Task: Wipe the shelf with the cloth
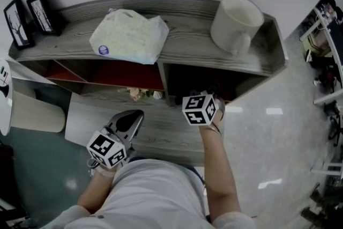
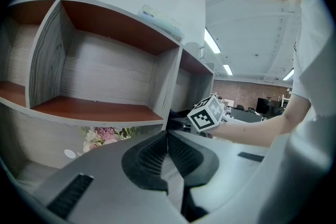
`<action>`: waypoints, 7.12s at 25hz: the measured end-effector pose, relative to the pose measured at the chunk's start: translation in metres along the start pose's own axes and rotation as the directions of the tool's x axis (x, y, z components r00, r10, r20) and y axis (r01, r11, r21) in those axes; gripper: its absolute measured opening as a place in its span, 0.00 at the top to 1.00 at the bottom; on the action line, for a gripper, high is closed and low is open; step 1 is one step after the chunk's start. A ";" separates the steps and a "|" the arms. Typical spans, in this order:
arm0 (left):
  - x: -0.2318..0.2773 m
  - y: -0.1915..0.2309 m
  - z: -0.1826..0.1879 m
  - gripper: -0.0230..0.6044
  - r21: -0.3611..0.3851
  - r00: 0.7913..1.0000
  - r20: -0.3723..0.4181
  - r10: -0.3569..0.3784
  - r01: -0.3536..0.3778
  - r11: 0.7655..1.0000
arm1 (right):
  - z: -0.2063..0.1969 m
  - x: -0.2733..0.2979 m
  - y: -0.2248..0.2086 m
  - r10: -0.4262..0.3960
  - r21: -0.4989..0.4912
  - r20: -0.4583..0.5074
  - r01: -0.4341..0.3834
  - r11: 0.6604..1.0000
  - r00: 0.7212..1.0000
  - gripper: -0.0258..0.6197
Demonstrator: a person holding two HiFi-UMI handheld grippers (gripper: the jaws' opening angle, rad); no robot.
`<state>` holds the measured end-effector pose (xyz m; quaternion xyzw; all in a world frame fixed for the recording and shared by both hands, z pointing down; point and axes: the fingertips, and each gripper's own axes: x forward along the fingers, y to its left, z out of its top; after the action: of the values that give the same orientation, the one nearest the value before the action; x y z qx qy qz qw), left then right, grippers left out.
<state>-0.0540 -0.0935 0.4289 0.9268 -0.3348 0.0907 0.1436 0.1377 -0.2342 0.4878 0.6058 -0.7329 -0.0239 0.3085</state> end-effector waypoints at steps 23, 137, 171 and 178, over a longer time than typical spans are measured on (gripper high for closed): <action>0.018 -0.015 -0.009 0.94 0.012 0.993 -0.042 -0.107 0.108 0.994 | -0.070 -0.080 -0.045 -0.178 0.072 -0.158 0.191 0.979 0.971 0.81; 0.007 -0.011 -0.008 0.94 0.020 0.997 -0.026 -0.073 0.074 0.997 | 0.193 -0.081 -0.025 0.040 0.543 0.832 -0.799 -0.259 0.553 0.83; 0.012 -0.017 -0.018 0.94 0.007 0.993 -0.054 -0.102 0.102 0.995 | 0.016 -0.052 -0.011 0.015 0.870 0.493 -0.493 -0.017 0.870 0.83; 0.021 -0.041 -0.020 0.94 0.020 0.985 -0.075 -0.157 0.159 0.987 | -0.032 -0.077 -0.057 -0.107 0.906 0.412 -0.419 -0.057 0.905 0.83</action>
<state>-0.0129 -0.0689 0.4452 0.9483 -0.2535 0.1173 0.1506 0.2089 -0.1685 0.4576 0.5313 -0.6304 0.4352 -0.3618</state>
